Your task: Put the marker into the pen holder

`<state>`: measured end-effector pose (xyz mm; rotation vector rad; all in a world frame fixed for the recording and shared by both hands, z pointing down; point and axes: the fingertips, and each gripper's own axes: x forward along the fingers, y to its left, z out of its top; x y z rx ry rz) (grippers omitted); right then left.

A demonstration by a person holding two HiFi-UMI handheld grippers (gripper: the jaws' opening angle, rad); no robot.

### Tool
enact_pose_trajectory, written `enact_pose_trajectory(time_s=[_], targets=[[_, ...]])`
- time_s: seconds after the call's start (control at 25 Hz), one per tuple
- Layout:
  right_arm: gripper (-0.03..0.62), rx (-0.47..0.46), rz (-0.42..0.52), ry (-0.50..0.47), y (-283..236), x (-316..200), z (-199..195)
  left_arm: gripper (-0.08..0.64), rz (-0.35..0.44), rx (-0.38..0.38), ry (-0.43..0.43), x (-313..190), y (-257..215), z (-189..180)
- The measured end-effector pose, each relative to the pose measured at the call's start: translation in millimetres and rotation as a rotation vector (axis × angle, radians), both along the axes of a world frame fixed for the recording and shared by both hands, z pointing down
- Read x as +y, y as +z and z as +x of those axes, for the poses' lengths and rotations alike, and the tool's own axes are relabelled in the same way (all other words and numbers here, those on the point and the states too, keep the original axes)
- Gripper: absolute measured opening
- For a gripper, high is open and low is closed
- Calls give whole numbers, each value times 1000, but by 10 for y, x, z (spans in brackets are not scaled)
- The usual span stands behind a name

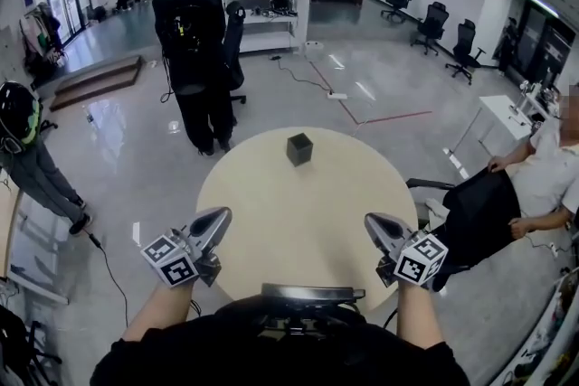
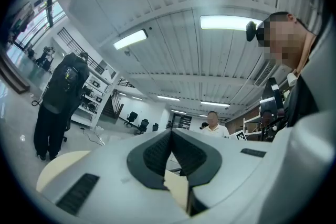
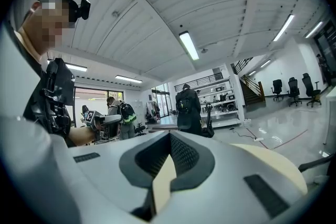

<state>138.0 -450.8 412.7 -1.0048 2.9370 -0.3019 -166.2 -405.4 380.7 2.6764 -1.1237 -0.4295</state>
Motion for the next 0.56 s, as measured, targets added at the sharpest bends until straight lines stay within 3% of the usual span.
enact_pose_trajectory(time_s=[0.56], targets=[[2,13,6,41,19,49,-32,-6,-13,5,38,-97,55,-76]])
